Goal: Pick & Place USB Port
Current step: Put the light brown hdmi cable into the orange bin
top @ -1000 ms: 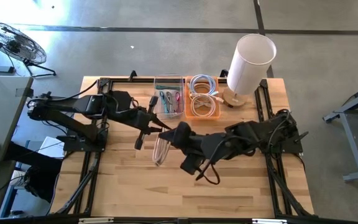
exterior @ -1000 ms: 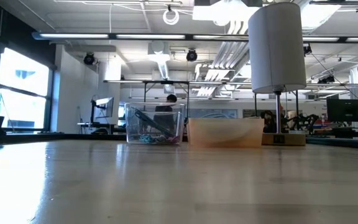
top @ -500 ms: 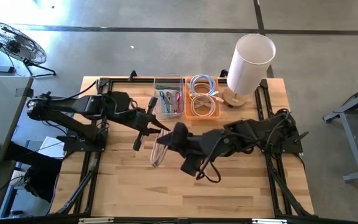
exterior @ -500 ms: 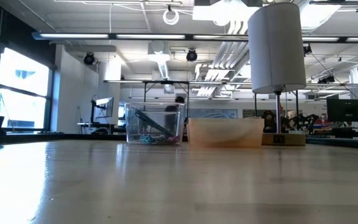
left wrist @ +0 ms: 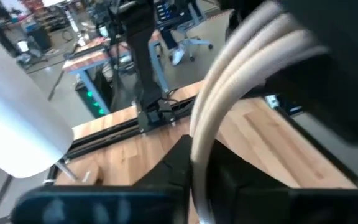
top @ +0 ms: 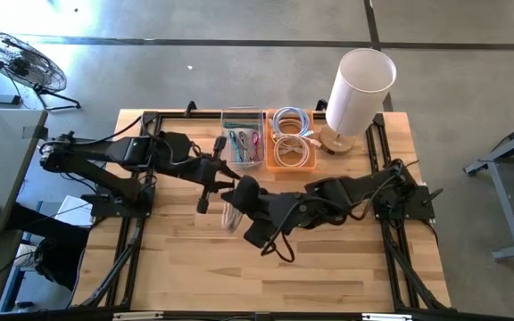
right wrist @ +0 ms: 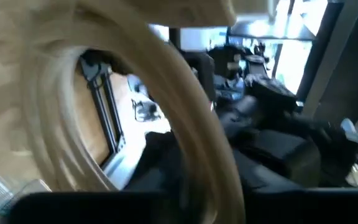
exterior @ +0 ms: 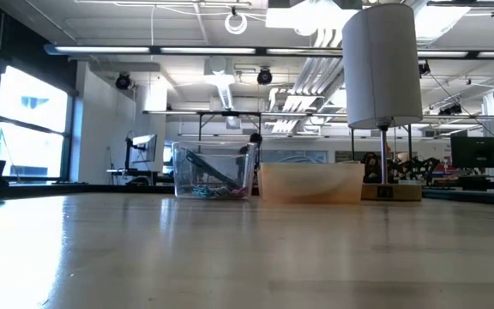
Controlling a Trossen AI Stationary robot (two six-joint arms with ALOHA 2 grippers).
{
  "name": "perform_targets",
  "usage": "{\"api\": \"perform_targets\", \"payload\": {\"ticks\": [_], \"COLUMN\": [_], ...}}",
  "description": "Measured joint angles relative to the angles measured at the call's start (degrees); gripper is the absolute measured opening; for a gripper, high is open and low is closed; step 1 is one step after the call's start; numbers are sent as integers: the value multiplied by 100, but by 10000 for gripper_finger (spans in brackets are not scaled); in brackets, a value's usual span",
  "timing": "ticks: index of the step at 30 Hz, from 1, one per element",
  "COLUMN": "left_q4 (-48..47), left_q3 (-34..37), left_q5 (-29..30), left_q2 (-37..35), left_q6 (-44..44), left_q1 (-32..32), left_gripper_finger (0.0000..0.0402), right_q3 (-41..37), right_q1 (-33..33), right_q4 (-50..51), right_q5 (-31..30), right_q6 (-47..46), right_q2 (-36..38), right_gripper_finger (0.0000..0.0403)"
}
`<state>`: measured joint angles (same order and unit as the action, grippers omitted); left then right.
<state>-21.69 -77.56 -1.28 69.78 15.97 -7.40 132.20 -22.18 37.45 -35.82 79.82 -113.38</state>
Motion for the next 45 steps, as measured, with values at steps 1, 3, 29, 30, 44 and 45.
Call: {"api": "perform_targets", "payload": {"ticks": [1, 3, 29, 30, 44, 45], "left_q4": [-25, -95, -2057, -2057, -2813, -2894], "left_q3": [-4, -4, 11, 11, 3, 2], "left_q5": [77, 264, 3464, 3462, 3356, 3314], "left_q2": [0, -5, -1869, -1895, -1493, -1461], "left_q6": [10, 23, -579, -577, -473, -477], "left_q1": [-8, -11, -11, -11, -11, -11], "left_gripper_finger": [42, 70, 136, 136, 136, 136], "right_q3": [0, 0, 17, 15, 7, 7], "right_q1": [-15, -17, 743, 861, 2304, 2383], "right_q4": [-22, -25, 1956, 2188, 4442, 4494], "right_q5": [-115, -285, -1499, -1452, 231, 250], "right_q6": [3, -1, -3006, -3305, -5856, -5881], "right_q2": [0, 0, 337, 327, 60, 54], "right_gripper_finger": [52, 19, 14, 14, 14, 14]}}
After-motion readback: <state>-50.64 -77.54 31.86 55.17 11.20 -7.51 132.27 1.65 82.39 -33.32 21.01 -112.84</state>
